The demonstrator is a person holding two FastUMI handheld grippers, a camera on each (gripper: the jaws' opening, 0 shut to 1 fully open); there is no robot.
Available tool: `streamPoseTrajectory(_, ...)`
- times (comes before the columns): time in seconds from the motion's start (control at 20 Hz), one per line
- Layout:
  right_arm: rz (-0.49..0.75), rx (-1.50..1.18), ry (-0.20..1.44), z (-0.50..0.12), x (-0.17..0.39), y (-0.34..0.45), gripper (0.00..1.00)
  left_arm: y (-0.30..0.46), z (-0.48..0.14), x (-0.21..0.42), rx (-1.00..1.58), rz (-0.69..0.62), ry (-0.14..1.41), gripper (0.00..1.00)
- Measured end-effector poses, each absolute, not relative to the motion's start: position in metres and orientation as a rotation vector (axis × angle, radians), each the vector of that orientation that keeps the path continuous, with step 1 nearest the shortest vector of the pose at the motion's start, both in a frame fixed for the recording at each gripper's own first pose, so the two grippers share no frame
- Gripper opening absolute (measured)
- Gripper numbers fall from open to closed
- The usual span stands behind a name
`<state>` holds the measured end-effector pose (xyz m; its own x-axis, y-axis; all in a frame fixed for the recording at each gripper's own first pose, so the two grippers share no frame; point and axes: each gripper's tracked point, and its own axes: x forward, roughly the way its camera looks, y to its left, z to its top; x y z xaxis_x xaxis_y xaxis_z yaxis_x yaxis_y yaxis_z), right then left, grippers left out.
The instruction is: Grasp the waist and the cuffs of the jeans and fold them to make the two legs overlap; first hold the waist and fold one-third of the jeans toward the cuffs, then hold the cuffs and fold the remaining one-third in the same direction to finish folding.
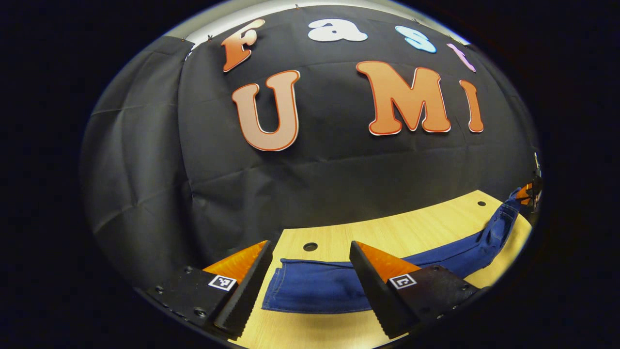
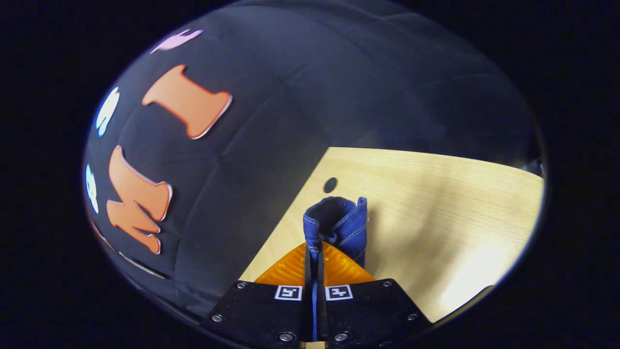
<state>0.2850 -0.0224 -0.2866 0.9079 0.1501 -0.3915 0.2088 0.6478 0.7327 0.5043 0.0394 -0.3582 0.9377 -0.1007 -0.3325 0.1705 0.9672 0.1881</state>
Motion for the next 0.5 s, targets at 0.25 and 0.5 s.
streamPoseTrajectory(0.25,0.08,0.786,0.422,-0.268,0.296,-0.029,0.04,0.083,-0.358,0.53,0.199,-0.162,0.324,0.98)
streamPoseTrajectory(0.5,0.207,0.695,0.448,-0.267,0.308,-0.01,0.03,0.123,-0.363,0.549,0.161,-0.19,0.339,0.99)
